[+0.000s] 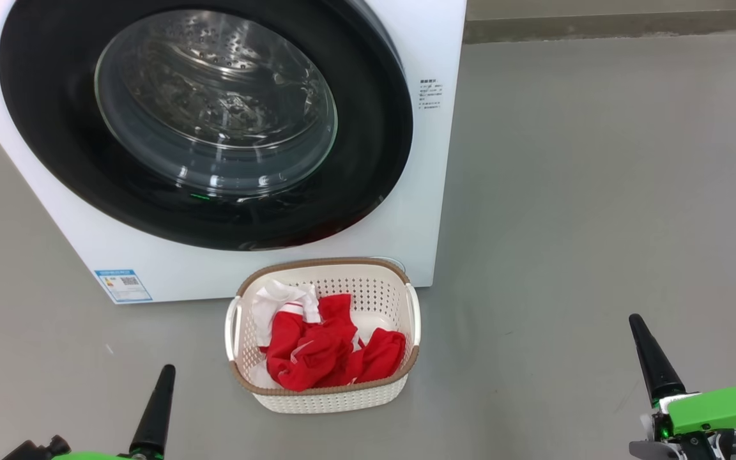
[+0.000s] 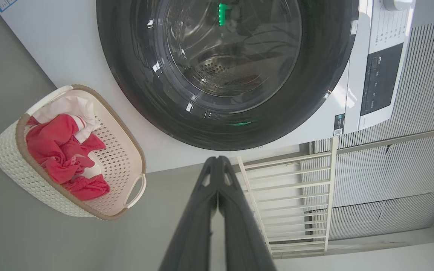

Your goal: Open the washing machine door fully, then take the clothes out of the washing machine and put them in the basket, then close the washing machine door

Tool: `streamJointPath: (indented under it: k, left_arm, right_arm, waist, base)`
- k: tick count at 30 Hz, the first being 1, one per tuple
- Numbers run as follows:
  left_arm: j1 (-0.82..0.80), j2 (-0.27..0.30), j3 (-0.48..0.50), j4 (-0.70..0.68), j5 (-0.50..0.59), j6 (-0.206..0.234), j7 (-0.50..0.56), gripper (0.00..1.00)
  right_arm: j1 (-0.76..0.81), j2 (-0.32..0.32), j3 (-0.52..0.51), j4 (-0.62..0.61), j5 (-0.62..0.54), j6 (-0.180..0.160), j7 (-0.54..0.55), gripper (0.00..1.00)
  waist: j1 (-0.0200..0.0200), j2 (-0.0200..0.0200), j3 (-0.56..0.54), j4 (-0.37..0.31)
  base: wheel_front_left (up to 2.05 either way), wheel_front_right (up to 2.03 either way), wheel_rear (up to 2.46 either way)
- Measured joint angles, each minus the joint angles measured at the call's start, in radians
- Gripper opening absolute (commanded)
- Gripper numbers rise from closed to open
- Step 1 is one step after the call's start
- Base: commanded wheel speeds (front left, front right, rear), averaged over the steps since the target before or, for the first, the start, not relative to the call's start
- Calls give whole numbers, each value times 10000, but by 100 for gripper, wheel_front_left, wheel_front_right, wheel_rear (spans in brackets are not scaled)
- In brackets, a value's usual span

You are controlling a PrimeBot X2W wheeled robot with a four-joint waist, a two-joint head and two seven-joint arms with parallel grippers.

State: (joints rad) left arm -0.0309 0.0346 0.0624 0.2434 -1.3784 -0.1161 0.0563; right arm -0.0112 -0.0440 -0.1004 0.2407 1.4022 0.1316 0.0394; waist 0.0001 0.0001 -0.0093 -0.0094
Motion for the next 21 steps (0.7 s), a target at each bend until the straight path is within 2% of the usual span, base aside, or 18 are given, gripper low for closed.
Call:
streamJointPath:
  k: [21]
  left_arm:
    - [-380,2,163,221,-2224,-75,525,0]
  right_arm:
    - [-508,-46,-123,276,2127,-15,546,0]
  waist:
    - [0,0,125,95]
  base:
    - [0,0,0]
